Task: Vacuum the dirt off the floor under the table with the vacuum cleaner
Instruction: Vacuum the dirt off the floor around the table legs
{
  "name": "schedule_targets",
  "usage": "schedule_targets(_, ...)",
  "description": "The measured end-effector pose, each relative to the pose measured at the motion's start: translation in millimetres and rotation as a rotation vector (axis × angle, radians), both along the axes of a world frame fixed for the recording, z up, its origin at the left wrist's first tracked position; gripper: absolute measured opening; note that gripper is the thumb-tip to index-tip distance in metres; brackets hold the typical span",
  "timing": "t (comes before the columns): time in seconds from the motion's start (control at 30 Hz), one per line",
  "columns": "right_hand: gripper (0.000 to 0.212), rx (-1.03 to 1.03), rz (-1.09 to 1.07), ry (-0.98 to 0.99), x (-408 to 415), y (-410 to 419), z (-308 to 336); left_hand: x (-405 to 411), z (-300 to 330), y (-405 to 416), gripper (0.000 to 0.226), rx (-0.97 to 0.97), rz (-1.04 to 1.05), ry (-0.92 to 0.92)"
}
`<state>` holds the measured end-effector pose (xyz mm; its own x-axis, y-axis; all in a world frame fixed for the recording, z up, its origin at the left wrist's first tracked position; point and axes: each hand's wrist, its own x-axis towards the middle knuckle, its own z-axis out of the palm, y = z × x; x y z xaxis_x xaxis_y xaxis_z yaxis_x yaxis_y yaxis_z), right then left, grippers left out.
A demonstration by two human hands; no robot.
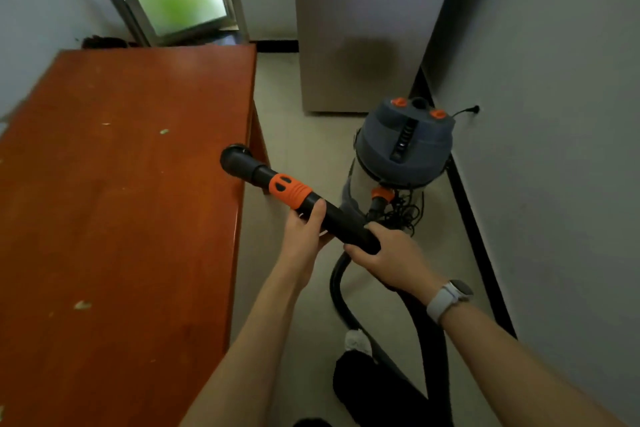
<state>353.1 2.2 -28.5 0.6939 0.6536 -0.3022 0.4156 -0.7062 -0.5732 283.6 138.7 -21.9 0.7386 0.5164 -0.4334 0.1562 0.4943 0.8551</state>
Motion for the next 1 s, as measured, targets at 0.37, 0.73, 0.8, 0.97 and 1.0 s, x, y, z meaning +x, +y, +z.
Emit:
schedule_targets(0.37, 0.033, 0.118, 0.006, 0.209, 191.4, 75.2, -6.2, 183.5, 2.2, 80.3, 0.029, 0.067, -0.018, 0.045)
schedule_targets(0.73, 0.025, 0.032, 0.027, 0.226, 407.1, 258.0, -8.9, 392.1, -18.6, 270.9, 0.034, -0.024, -0.076, 0.032)
schedule_targets(0.8, 0.025, 0.029, 0.025, 0.226, 439.6, 295.9, -0.3, 423.3, -8.6, 306.7, 0.031, -0.010, -0.063, 0.005)
schedule_targets(0.97, 0.027, 0.003, 0.011, 0.137, 508.1, 369.2, 18.9, 493.6, 15.3, 376.4, 0.029, -0.006, -0.033, -0.037)
schedule_targets(1.0, 0.027, 0.003, 0.012, 0.133, 519.1, 381.2, 21.6, 505.1, 18.2, 387.7, 0.029, -0.006, -0.032, -0.037)
